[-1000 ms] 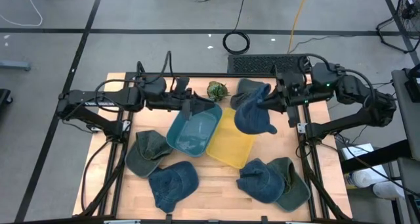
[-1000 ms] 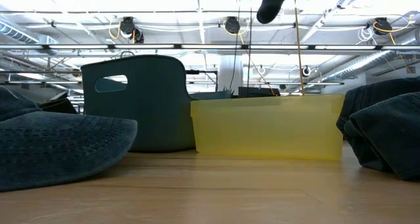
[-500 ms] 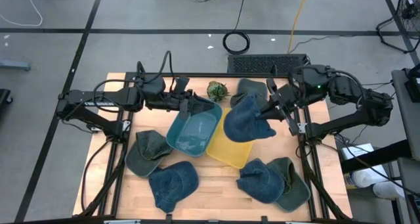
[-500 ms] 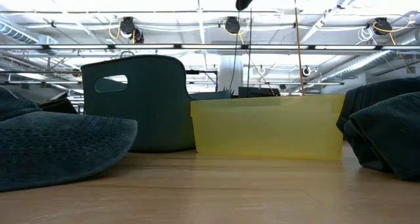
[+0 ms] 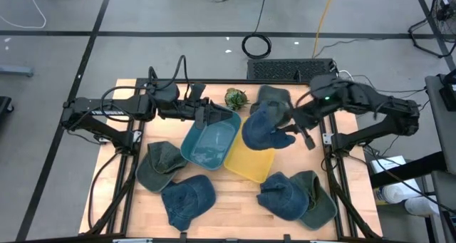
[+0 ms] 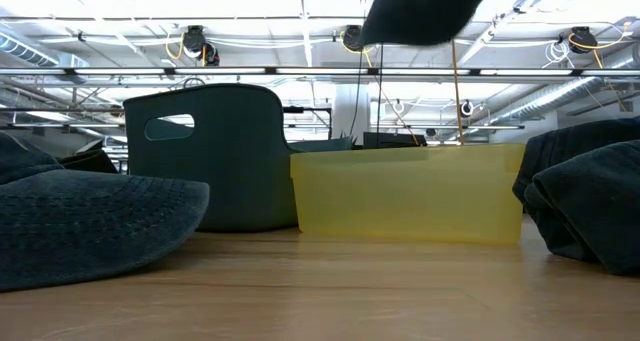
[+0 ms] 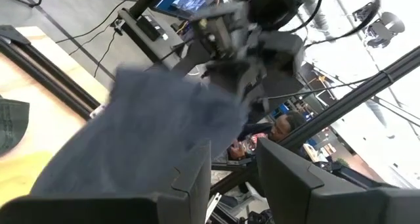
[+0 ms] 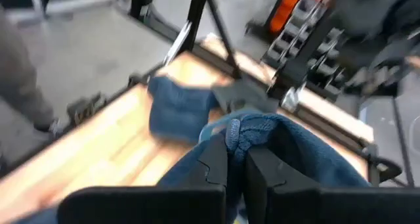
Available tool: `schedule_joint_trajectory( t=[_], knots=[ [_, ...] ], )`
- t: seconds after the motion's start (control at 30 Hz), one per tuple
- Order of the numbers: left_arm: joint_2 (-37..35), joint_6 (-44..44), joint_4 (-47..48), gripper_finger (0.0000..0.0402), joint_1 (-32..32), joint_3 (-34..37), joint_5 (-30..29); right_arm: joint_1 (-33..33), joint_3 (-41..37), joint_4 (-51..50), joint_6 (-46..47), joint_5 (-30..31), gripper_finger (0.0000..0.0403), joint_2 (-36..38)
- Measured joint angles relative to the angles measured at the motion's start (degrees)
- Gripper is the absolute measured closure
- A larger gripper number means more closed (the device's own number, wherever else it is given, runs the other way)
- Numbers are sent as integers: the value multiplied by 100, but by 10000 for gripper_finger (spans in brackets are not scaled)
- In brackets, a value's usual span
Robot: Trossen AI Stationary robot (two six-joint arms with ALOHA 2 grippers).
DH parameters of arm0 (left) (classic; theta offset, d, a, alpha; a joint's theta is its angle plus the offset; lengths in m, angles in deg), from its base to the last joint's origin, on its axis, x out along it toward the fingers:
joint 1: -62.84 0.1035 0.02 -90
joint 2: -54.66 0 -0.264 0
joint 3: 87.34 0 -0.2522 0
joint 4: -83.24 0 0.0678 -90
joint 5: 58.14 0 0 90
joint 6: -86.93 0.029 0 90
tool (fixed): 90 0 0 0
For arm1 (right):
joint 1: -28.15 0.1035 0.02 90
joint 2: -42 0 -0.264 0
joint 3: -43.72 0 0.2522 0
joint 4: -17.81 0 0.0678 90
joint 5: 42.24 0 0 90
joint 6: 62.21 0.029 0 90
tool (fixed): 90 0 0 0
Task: Pick & Place hat
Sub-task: Put the top blue cap into the yellow bin
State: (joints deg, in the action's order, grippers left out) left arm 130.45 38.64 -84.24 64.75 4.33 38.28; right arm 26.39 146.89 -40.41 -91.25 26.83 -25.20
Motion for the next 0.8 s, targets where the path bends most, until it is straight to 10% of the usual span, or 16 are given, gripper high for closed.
schedule_joint_trajectory(
  t=[0.8],
  knots=[
    [2, 11, -380, 273, 7, 0, -11, 552, -300, -608, -204, 1190, 399, -1064]
  ],
)
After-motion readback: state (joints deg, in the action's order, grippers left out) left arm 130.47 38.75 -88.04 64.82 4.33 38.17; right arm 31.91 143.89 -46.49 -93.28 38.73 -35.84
